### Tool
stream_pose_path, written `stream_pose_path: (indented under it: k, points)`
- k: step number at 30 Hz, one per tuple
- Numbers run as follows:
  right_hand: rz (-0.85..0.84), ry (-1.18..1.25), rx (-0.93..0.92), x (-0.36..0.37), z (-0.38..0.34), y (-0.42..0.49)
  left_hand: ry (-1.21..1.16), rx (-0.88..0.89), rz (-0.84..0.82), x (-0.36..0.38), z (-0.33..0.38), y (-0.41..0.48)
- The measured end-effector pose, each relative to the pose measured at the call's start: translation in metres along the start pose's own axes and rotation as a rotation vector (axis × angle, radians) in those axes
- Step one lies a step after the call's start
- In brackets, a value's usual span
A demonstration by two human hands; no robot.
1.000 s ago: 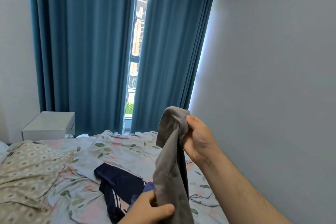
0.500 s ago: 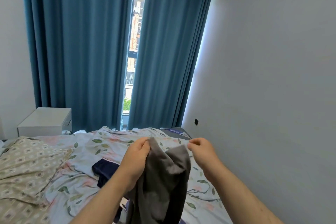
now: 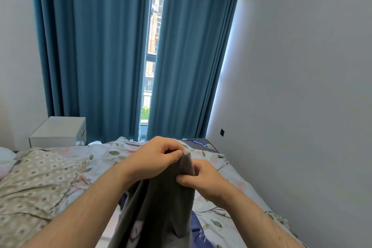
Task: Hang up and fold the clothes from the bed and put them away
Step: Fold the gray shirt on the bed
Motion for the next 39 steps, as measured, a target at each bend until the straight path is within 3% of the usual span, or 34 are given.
stream_pose_path:
  k: [4, 9, 12, 16, 21, 23, 27, 30, 33, 36, 39]
  points:
    - [0.064, 0.067, -0.055, 0.002, -0.007, 0.002, -0.137, -0.159, 0.18, -0.01, -0.027, -0.013]
    - [0.114, 0.132, -0.081, 0.006, -0.018, 0.007, -0.462, -0.292, -0.104, 0.046, -0.064, -0.05]
    - [0.092, 0.177, -0.071, 0.008, -0.023, 0.01, -0.468, -0.424, -0.205, 0.094, -0.09, -0.077]
    - [0.085, 0.146, -0.107, 0.007, -0.033, 0.012, -0.583, -0.648, -0.136, 0.137, -0.121, -0.098]
    - [0.067, 0.189, -0.068, -0.007, -0.034, 0.008, -0.617, -0.745, 0.092, 0.147, -0.143, -0.101]
    - [0.15, 0.155, -0.059, -0.028, -0.035, 0.003, -0.693, -0.749, 0.17, 0.134, -0.146, -0.095]
    - [0.309, -0.22, 0.034, -0.077, -0.025, -0.009, -0.715, -0.626, 0.149, 0.095, -0.12, -0.074]
    - [0.258, -0.368, 0.215, -0.083, -0.013, -0.018, -0.699, -0.566, 0.133, 0.08, -0.101, -0.059]
    - [0.129, -0.424, 0.282, -0.069, -0.007, -0.023, -0.617, -0.519, 0.06, 0.074, -0.083, -0.048]
    - [-0.007, -0.465, 0.214, -0.038, -0.002, -0.02, -0.547, -0.494, 0.015, 0.071, -0.071, -0.04]
    - [0.041, -0.445, 0.101, -0.017, 0.002, -0.013, -0.533, -0.446, 0.019, 0.065, -0.056, -0.035]
Point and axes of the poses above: each hand's wrist, its own y-axis towards the middle knuckle, its own x-axis out of the palm, z = x × y, the point moved 7 cm from there along y, towards the middle knuckle, and after that the axes turned 15 degrees about y, right-handed, at the moved point
